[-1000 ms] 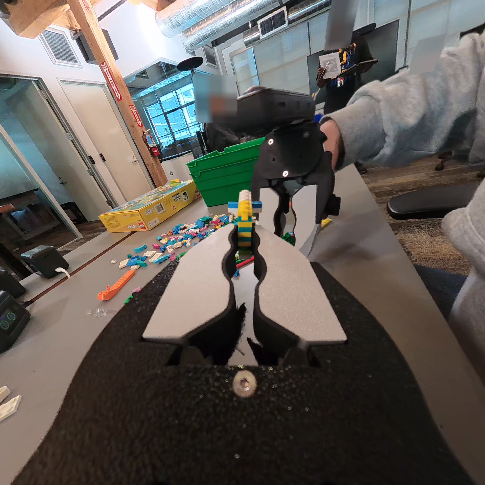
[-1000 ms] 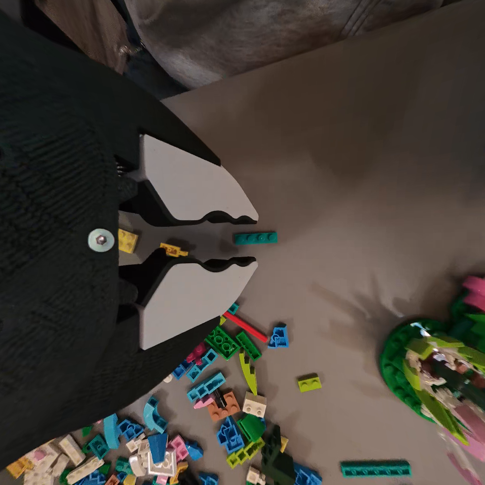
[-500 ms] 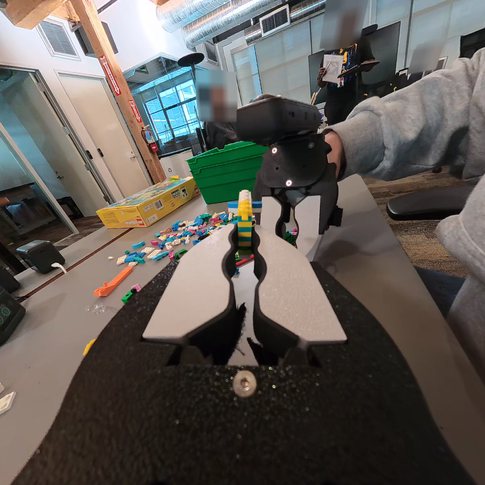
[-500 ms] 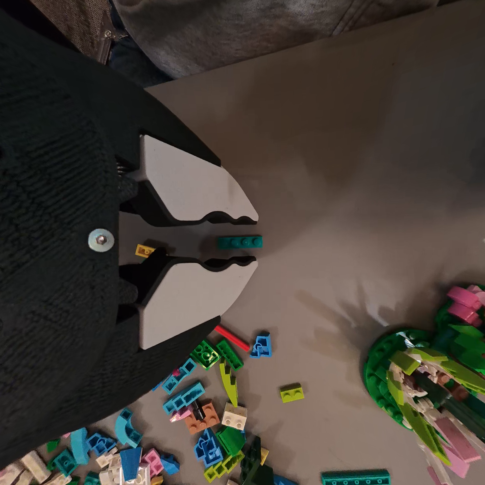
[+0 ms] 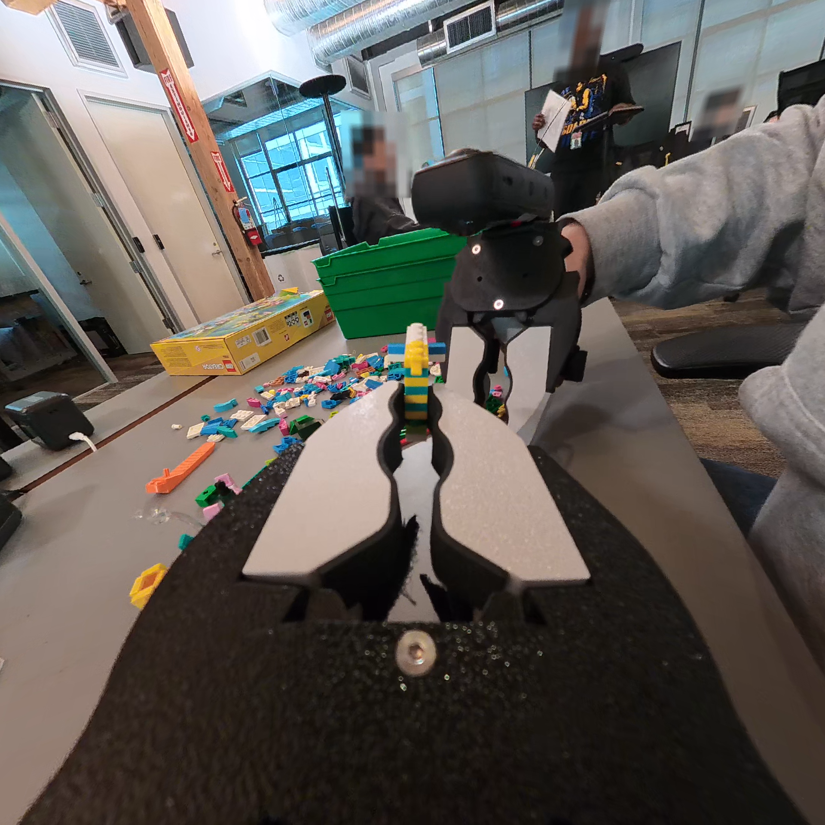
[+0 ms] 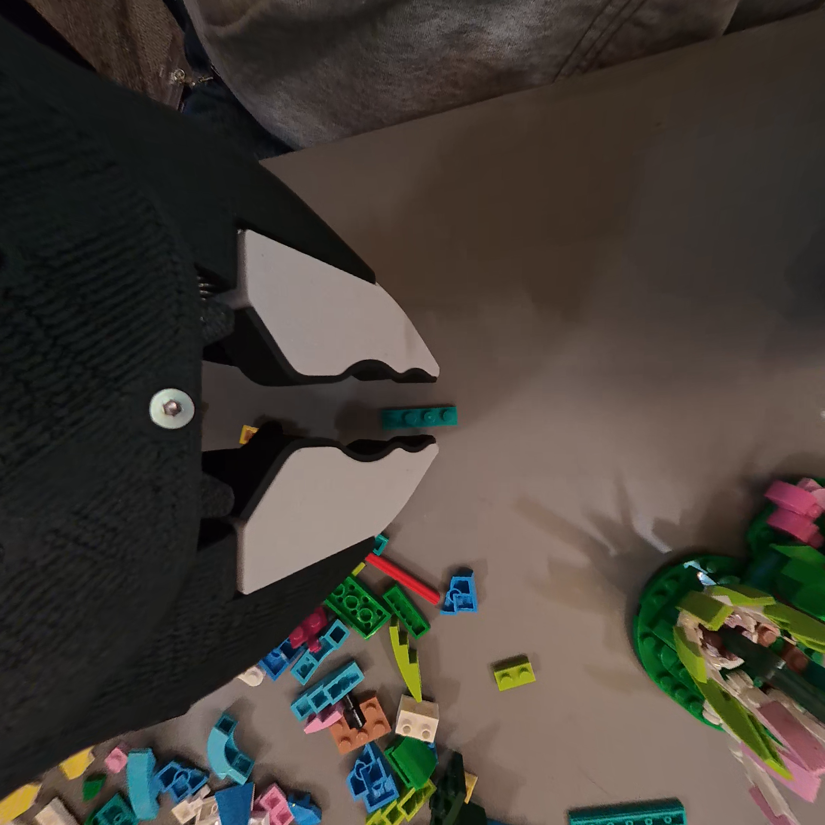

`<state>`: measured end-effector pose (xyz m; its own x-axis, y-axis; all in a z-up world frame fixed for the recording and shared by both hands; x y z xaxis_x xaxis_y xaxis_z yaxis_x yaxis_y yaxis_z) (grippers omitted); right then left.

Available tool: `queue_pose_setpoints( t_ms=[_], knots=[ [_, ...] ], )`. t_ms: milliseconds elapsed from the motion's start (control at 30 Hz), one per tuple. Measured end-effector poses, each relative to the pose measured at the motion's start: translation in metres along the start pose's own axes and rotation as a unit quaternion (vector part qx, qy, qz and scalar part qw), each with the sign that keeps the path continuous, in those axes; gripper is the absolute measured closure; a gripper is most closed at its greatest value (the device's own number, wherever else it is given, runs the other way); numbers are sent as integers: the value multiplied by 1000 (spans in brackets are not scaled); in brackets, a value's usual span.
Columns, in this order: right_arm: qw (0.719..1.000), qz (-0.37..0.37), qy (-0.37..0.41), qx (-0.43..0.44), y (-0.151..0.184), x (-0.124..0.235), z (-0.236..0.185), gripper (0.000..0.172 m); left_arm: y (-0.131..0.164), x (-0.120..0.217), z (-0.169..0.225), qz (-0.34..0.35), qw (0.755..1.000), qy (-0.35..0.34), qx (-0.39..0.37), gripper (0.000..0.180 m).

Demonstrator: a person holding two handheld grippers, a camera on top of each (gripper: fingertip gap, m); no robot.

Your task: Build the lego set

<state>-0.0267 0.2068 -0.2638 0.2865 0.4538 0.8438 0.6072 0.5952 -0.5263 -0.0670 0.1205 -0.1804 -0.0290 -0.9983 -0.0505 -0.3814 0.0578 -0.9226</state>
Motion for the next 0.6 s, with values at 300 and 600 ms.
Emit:
queue_pose_setpoints(
  t_ms=[300, 600],
  knots=[
    [1000, -23, -13, -1, 1, -2, 2, 166, 0, 1, 1, -1, 1000, 3, 2, 172],
    [999, 13, 29, 38, -24, 29, 9, 166, 1, 1, 2, 0, 999, 20, 30, 172]
  ],
)
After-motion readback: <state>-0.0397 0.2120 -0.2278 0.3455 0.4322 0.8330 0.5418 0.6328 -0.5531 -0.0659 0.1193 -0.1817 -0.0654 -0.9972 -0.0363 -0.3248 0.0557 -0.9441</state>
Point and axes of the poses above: each gripper's, where its closed fingertips meet, x back along the fingers, y out of its underside, z = x × y across the jaws, the point moved 2 cm from there along x, back along the fingers, and after that the axes turned 11 degrees about -x, right-handed, at the moved point
